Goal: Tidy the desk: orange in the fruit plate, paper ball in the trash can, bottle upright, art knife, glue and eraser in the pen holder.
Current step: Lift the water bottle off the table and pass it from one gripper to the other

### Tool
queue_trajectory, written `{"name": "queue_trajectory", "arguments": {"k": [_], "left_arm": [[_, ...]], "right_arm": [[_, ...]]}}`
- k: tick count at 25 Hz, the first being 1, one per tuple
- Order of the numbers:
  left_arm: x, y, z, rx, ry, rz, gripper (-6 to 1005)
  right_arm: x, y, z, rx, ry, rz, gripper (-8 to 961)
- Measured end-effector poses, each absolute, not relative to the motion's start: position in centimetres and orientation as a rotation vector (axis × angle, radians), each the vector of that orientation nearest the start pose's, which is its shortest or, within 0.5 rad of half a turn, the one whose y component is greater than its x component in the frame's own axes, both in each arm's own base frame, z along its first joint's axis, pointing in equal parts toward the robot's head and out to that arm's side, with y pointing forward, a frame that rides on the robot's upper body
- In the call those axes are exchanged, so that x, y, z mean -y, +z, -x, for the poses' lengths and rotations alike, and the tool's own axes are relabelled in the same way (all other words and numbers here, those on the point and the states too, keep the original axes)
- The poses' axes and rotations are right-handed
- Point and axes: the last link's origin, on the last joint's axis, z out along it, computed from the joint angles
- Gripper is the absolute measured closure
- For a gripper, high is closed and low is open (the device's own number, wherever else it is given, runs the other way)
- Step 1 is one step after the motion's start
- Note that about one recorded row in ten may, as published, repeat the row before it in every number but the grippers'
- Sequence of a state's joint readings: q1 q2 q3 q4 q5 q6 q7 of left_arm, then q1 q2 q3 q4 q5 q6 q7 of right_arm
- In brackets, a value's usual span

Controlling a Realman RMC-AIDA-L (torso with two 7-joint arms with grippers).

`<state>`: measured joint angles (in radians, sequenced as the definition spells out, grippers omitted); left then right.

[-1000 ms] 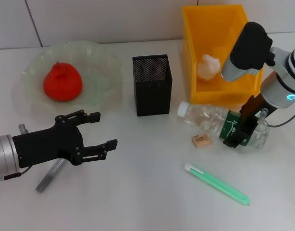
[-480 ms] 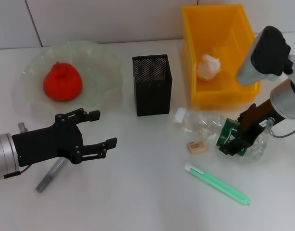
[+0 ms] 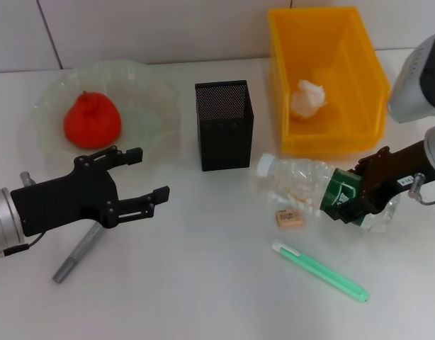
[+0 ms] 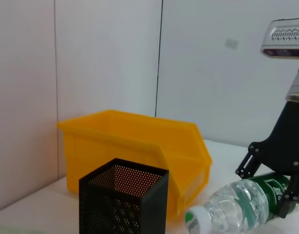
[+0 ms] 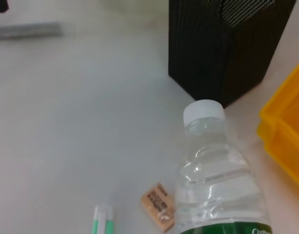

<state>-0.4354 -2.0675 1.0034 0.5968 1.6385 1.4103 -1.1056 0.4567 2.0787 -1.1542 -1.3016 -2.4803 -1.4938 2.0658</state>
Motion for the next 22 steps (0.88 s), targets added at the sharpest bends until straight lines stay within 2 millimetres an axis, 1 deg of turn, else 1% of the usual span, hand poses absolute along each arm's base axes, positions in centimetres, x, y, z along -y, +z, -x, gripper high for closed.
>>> {"name": "queue_trajectory", "arguments": {"k": [3, 5, 6, 8, 10, 11, 12, 15, 17, 18, 19, 20, 21, 22], "left_arm": [[-32.0, -2.3, 26.3, 0.362, -0.753, 2.650, 198], [-32.0, -2.3, 26.3, 0.363, -0.756, 2.649, 199], [-32.1, -2.3, 26.2, 0.363, -0.761, 2.646, 199], [-32.1, -2.2, 26.1, 0.368, -0.779, 2.634, 200], [-32.2, -2.0, 25.9, 0.382, -0.812, 2.615, 200], [-32.2, -1.9, 25.9, 0.389, -0.832, 2.605, 201], [-32.2, -1.9, 25.9, 0.389, -0.832, 2.605, 201], [-32.0, -1.3, 25.5, 0.435, -0.972, 2.528, 202], [-32.0, -1.3, 25.5, 0.435, -0.972, 2.528, 202], [-31.9, -1.0, 25.3, 0.460, -1.038, 2.489, 203], [-31.9, -1.0, 25.3, 0.460, -1.038, 2.489, 203], [-31.9, -0.4, 25.1, 0.574, -1.202, 2.380, 203], [-32.0, -0.2, 24.9, 0.625, -1.279, 2.338, 204], [-32.0, -0.2, 24.9, 0.625, -1.279, 2.338, 204]], "right_arm": [[-34.3, 3.2, -24.2, -0.705, -0.264, 2.676, 186], [-34.0, 3.5, -24.3, -0.706, -0.190, 2.682, 188], [-34.0, 3.5, -24.3, -0.706, -0.190, 2.682, 189], [-33.7, 3.8, -24.3, -0.698, -0.127, 2.698, 191], [-33.2, 4.5, -24.3, -0.683, 0.003, 2.704, 191], [-33.2, 4.5, -24.3, -0.683, 0.003, 2.704, 191], [-32.9, 4.9, -24.4, -0.671, 0.070, 2.703, 191], [-32.2, 5.8, -24.6, -0.632, 0.288, 2.688, 191], [-31.7, 6.4, -24.9, -0.603, 0.425, 2.665, 191], [-31.6, 6.6, -25.1, -0.579, 0.481, 2.650, 191], [-31.2, 6.8, -25.6, -0.547, 0.574, 2.631, 191], [-31.2, 6.8, -25.6, -0.547, 0.574, 2.631, 191], [-31.0, 6.8, -25.8, -0.531, 0.611, 2.622, 191], [-30.8, 6.8, -26.1, -0.514, 0.660, 2.612, 191]]}}
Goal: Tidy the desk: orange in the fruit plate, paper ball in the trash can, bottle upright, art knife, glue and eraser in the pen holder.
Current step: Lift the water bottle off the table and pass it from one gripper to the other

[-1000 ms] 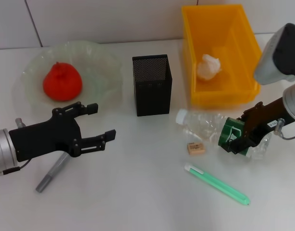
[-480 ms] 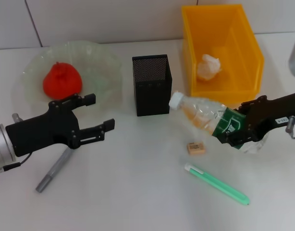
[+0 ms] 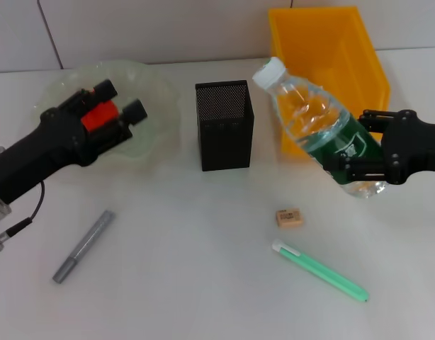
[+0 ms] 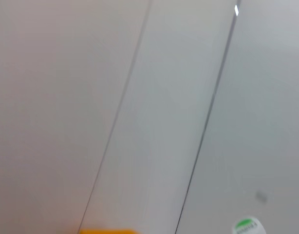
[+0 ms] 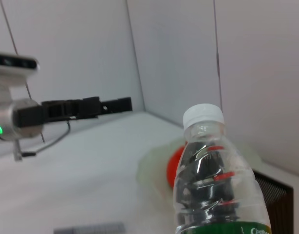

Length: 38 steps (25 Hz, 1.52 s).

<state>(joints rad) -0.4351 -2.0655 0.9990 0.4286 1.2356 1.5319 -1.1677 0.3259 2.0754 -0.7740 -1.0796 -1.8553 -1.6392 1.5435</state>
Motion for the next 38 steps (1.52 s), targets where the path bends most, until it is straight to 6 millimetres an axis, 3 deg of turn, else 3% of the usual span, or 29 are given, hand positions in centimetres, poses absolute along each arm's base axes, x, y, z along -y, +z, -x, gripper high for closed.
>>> {"name": "queue_trajectory", "arguments": {"k": [4, 12, 19, 38], "left_arm": [[-31.9, -0.2, 24.0, 0.703, -1.427, 2.288, 205], [-31.9, -0.6, 22.6, 0.683, -1.498, 2.342, 207], [-31.9, -1.2, 21.2, 0.671, -1.568, 2.386, 209], [-31.6, -1.8, 20.0, 0.635, -1.615, 2.434, 215]], "right_arm": [[-30.4, 6.3, -26.5, -0.450, 0.812, 2.576, 191], [-30.7, 4.0, -25.4, -0.335, 0.981, 2.610, 192], [-31.3, 3.1, -24.3, -0.286, 1.011, 2.631, 192], [-33.0, -0.6, -21.2, -0.231, 1.078, 2.723, 192]]}}
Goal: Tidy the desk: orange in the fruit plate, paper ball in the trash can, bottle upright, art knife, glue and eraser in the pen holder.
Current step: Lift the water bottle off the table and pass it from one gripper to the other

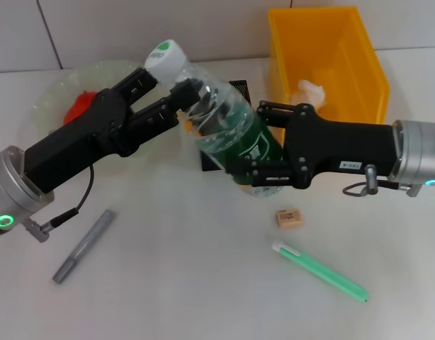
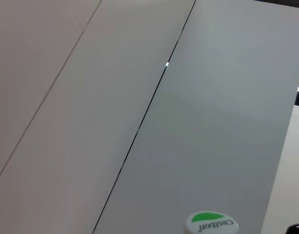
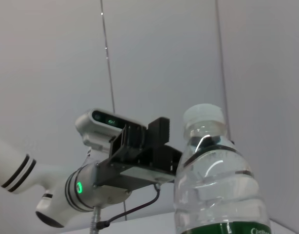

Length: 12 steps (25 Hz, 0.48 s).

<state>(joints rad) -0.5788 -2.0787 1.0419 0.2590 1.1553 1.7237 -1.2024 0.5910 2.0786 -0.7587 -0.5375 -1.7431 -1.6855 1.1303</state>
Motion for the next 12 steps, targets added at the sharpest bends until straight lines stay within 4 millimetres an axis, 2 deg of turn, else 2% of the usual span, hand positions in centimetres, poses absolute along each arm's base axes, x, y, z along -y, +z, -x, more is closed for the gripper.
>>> {"name": "queue_trajectory", "arguments": {"k": [4, 12], "left_arm": [[-31.65, -1.76, 19.95, 0.623, -1.614, 2.433, 216], [-31.72, -1.78, 19.90, 0.624, -1.621, 2.424, 218]], "right_arm": [[-33.10, -1.36, -20.75, -0.225, 1.075, 2.752, 192], [-33.18, -1.65, -20.36, -0.216, 1.080, 2.765, 192]]}}
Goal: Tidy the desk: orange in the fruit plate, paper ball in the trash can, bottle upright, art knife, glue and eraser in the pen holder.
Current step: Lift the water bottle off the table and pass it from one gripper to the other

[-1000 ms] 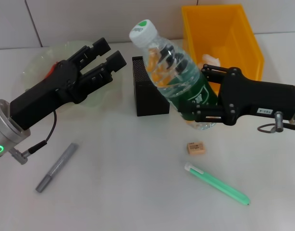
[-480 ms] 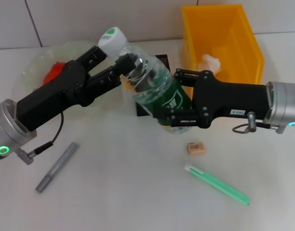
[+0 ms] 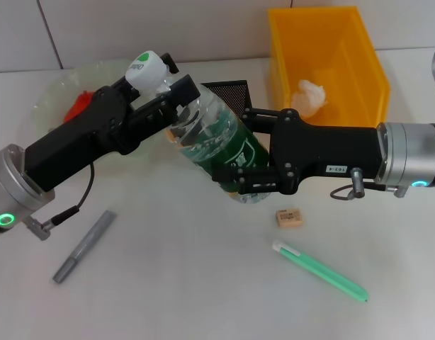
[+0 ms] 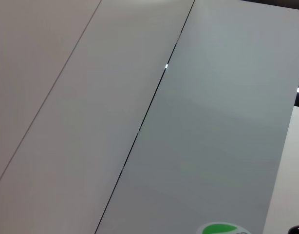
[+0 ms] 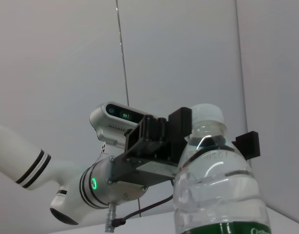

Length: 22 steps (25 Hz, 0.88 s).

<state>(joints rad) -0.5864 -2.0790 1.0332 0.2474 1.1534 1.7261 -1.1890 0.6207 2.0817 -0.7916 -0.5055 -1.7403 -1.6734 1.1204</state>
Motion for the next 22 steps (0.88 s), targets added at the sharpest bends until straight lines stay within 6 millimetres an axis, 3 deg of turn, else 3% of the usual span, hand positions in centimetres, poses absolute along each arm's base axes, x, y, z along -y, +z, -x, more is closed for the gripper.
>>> {"name": "queue_trajectory", "arguments": {"k": [7, 11, 16, 22], "left_arm": [[-31.81, -1.64, 19.88, 0.583, -1.617, 2.411, 220], [-31.83, -1.63, 19.79, 0.567, -1.614, 2.416, 444], [-31.79, -1.62, 19.62, 0.550, -1.616, 2.426, 551], [-31.69, -1.55, 19.53, 0.535, -1.625, 2.428, 552]], "right_arm": [[-33.14, -1.68, -20.32, -0.213, 1.083, 2.768, 193], [-33.10, -1.71, -20.33, -0.208, 1.080, 2.772, 193], [-32.94, -1.76, -20.38, -0.198, 1.082, 2.776, 193], [-32.74, -2.01, -20.53, -0.192, 1.092, 2.766, 193]]}}
